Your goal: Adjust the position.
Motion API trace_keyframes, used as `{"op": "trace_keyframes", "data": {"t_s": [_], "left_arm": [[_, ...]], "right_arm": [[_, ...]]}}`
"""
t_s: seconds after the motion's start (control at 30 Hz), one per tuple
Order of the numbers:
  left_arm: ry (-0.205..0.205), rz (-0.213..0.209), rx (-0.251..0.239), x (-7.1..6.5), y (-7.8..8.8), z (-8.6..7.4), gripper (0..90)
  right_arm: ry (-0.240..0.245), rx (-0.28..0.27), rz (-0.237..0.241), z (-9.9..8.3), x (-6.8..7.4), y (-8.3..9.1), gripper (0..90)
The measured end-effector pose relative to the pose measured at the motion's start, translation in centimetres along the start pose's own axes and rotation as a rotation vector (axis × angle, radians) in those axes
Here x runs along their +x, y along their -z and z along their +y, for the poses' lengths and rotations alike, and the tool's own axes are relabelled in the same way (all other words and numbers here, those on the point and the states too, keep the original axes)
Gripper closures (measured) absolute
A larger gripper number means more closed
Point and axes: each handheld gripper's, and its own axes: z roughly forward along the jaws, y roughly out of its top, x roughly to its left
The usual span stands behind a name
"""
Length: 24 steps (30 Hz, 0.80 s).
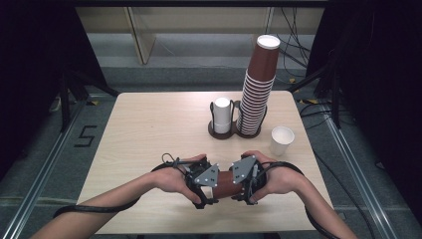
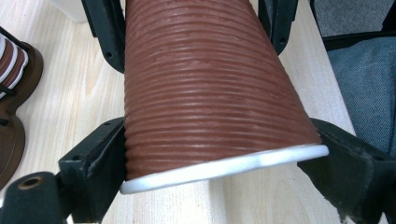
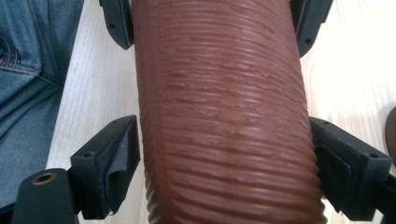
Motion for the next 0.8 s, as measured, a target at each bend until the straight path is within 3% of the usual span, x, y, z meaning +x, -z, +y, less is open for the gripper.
{"op": "trace_keyframes", "data": {"t_s": [0.03, 0.1, 0.17, 0.23, 0.3, 0.33, 0.37, 0.6, 0.67, 0.7, 0.73, 0.77, 0.8], "left_arm": [[0.0, -0.001, -0.002, 0.0, 0.0, 0.1, 10.9], [-0.01, -0.003, -0.004, 0.0, 0.0, 0.3, 11.0], [-0.013, -0.008, -0.001, -0.1, 0.0, 0.5, 11.0], [-0.011, -0.01, 0.0, -0.1, -0.1, 0.5, 11.0], [-0.01, -0.01, -0.001, -0.1, -0.1, 0.6, 10.9], [-0.01, -0.01, -0.003, -0.1, 0.0, 0.6, 10.8], [-0.008, -0.013, -0.004, -0.1, 0.0, 0.6, 10.5], [0.008, -0.008, -0.032, -0.1, 0.1, 0.5, 4.6], [0.019, -0.005, -0.038, 0.1, 0.2, 0.3, 1.7], [0.032, 0.01, -0.049, 0.1, 0.2, 0.2, 0.6], [0.04, 0.01, -0.049, 0.2, 0.3, 0.0, 0.0], [0.043, 0.001, -0.042, 0.4, 0.3, -0.1, 0.0], [0.051, 0.019, -0.049, 0.4, 0.3, -0.3, 0.0]], "right_arm": [[0.036, 0.001, -0.001, 0.1, -0.2, -0.1, 15.5], [0.025, 0.008, 0.005, 0.1, -0.1, -0.1, 16.1], [0.044, 0.008, 0.004, 0.2, -0.1, -0.2, 18.4], [0.019, 0.009, 0.008, 0.0, 0.1, -0.1, 19.9], [0.07, 0.011, -0.009, -0.1, -0.2, -0.2, 20.5], [0.025, 0.027, -0.014, -0.2, 0.1, 0.0, 20.6], [0.078, 0.003, -0.007, -0.2, -0.2, -0.2, 20.7], [0.069, -0.018, 0.005, -0.4, -0.1, -0.2, 20.2], [-0.022, 0.008, -0.002, -0.6, 0.6, 0.2, 20.2], [0.087, -0.03, -0.01, -0.6, -0.2, -0.1, 20.2], [0.076, -0.031, -0.022, -0.7, -0.1, 0.1, 20.2], [0.151, -0.083, -0.032, -0.6, -0.7, -0.3, 20.2], [0.092, -0.046, -0.027, -0.8, -0.2, 0.0, 20.2]]}}
